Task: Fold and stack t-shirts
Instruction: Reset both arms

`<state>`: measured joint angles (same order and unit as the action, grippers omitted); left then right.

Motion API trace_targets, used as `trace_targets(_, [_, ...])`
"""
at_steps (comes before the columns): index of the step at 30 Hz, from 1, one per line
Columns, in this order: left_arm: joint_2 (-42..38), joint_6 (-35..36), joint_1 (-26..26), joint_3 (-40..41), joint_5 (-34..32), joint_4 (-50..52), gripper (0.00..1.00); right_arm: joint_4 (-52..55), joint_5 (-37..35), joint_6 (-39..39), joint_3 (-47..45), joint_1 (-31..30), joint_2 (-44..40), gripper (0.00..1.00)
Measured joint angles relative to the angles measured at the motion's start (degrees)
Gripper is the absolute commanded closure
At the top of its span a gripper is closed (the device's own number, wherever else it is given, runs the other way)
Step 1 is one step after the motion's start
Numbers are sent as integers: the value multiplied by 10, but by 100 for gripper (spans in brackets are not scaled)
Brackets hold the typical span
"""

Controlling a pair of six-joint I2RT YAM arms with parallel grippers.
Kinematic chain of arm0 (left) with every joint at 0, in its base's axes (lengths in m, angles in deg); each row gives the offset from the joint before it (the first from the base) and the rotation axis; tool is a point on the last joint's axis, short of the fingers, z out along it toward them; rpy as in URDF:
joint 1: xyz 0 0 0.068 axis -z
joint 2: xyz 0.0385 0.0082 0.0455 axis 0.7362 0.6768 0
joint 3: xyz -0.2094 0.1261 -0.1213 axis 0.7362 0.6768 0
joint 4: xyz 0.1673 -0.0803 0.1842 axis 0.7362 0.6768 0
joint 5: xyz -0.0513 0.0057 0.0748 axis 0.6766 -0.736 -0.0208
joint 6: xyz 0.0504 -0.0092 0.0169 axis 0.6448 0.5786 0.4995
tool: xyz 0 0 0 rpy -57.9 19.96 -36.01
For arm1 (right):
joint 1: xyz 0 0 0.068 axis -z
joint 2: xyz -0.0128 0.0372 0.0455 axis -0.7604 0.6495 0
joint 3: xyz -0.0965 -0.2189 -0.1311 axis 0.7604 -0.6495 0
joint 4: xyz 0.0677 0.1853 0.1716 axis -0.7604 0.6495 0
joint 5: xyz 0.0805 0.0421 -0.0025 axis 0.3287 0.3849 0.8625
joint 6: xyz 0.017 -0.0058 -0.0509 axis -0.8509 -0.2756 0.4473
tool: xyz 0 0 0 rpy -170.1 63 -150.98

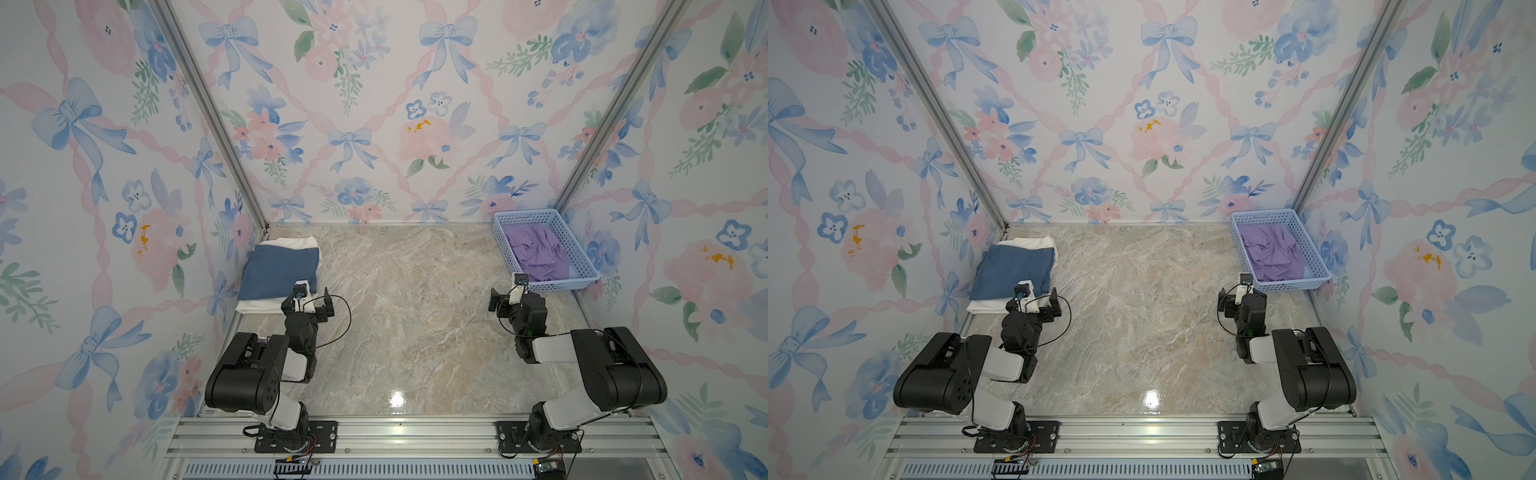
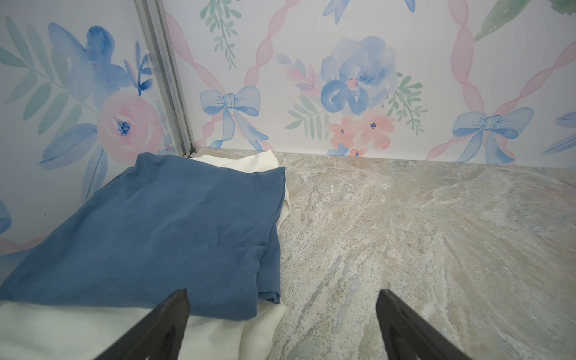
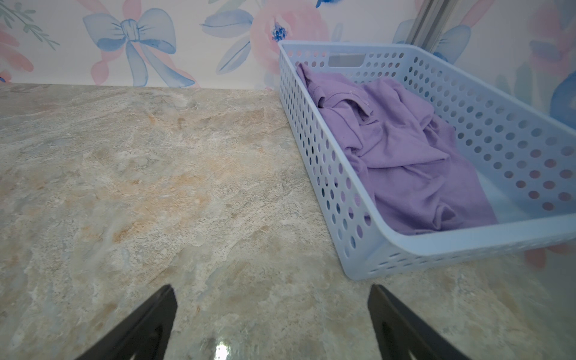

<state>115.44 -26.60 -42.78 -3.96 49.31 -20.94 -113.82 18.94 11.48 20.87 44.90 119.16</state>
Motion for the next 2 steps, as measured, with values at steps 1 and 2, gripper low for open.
trace_targets(1, [0,0,0,0,0,0,2,0,0,0,0,0,0,1])
trace_targets(2, [0,0,0,0,0,0,2,0,0,0,0,0,0,1])
